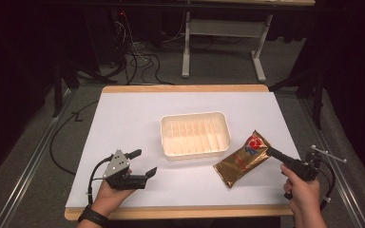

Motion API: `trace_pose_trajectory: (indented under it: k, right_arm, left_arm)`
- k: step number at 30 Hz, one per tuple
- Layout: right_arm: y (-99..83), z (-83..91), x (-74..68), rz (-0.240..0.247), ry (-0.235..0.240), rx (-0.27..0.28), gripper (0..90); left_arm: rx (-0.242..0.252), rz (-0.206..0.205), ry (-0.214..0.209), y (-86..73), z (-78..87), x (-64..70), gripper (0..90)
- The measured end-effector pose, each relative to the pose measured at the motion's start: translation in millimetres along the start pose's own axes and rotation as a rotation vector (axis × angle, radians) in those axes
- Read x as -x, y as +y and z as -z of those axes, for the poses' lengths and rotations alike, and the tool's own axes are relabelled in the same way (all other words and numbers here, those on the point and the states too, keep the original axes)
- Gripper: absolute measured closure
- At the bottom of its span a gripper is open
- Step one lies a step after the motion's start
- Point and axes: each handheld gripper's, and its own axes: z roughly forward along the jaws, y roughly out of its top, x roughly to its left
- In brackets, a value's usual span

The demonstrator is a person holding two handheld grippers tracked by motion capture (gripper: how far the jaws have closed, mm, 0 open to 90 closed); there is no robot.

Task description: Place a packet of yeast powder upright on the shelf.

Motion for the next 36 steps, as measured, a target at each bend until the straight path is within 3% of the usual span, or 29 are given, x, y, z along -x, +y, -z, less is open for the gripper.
trace_pose_trajectory:
  k: [8,17,29,36]
  right_arm:
    - [8.7,7.1,-17.8,0.032,0.046,0.05,90.0]
    - [14.4,10.3,-41.7,0.123,0.09,0.081,90.0]
    - [17.6,16.5,-55.7,0.222,0.083,0.12,90.0]
    - [16.7,15.4,-58.4,0.254,0.073,0.11,90.0]
  left_arm:
    - [-0.003,0.0,-0.003,-0.2,-1.0,0.1,16.2]
    - [-0.005,-0.001,-0.004,-0.5,-1.2,0.1,16.2]
    - [-0.002,-0.001,-0.007,-0.5,-1.4,0.2,16.3]
    - [0.0,-0.001,-0.007,-0.4,-1.1,0.2,16.3]
